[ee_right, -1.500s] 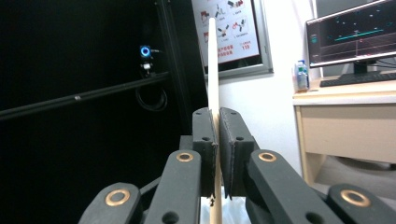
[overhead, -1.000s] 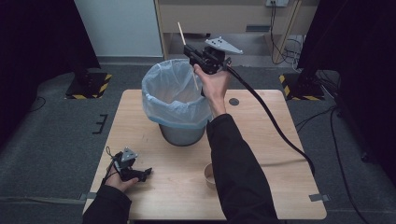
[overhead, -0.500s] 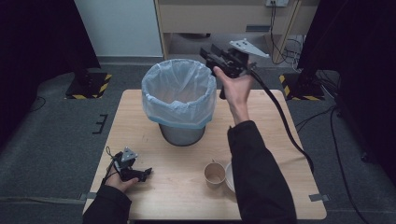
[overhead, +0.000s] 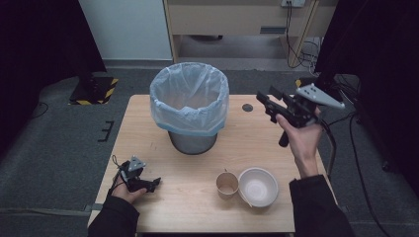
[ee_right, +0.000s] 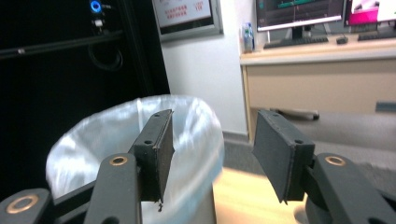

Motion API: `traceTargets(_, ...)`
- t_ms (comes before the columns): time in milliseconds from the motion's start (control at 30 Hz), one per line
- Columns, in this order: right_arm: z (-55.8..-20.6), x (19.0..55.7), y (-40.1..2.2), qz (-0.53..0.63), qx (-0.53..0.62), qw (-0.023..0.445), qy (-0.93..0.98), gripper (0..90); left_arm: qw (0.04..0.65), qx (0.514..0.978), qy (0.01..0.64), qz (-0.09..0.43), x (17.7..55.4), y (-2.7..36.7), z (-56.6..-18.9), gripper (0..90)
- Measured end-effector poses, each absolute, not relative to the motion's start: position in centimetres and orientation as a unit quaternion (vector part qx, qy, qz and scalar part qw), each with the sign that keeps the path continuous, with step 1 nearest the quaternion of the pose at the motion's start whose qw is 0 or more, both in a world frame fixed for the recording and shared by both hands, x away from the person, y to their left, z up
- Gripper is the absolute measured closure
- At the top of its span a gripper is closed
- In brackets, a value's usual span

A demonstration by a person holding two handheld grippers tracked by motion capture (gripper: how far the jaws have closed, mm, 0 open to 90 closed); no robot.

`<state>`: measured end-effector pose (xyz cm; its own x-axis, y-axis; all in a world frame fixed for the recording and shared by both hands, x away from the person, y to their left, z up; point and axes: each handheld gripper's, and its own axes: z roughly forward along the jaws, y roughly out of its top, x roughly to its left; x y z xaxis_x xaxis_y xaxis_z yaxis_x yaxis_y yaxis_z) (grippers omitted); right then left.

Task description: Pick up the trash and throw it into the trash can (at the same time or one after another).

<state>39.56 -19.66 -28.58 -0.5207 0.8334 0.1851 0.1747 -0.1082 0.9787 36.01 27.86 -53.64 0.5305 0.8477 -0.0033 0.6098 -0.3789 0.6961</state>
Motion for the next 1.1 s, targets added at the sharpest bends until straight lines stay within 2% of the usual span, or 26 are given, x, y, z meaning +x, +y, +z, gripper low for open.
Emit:
traceTargets(167, -31.8, 36.7, -21.1, 0.608, 0.414, 0.254, 0.628, 47.9, 0.329, 0.81, 0.45, 0.181, 36.0, 27.9, -53.6, 0.0)
traceTargets(300, -36.0, 34.2, -21.8, 0.6, 0.424, 0.224, 0.64, 49.6, 0.329, 0.81, 0.451, 0.181, 36.0, 27.8, -53.6, 0.0)
traceTargets(400, -37.7, 33.0, -21.6, 0.589, 0.426, 0.21, 0.654, 49.9, 0.329, 0.81, 0.451, 0.182, 36.0, 27.8, -53.6, 0.0)
traceTargets(833, -41.2, 29.8, -20.6, 0.563, 0.426, 0.176, 0.686, 49.6, 0.329, 0.81, 0.451, 0.181, 36.0, 27.8, -53.6, 0.0)
traceTargets(1100, -44.6, 27.5, -20.2, 0.542, 0.437, 0.154, 0.701, 50.2, 0.329, 0.81, 0.451, 0.181, 36.0, 27.8, -53.6, 0.0)
